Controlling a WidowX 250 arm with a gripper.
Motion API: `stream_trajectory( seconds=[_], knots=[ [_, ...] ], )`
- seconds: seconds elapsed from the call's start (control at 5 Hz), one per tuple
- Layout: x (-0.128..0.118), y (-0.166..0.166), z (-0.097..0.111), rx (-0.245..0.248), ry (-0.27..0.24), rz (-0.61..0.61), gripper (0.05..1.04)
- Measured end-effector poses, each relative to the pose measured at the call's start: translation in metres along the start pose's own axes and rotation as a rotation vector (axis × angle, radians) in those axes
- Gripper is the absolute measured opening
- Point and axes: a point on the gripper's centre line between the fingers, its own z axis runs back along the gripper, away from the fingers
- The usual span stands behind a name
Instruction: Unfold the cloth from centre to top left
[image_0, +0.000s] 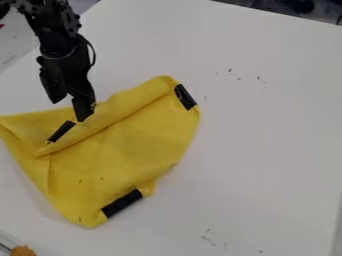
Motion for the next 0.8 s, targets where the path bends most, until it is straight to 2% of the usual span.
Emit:
stream_trajectory(
  seconds=[0.4, 0.6, 0.8],
  knots=[
    [-0.0097, 0.0081, -0.0141, -0.013, 0.012, 0.027, 1.001],
    [-0.0145, 0.0048, -0.0173, -0.011, 0.022, 0.041, 0.960],
    [-0.0143, 0.0032, -0.0184, 0.000, 0.017, 0.041, 0.693]
  ],
)
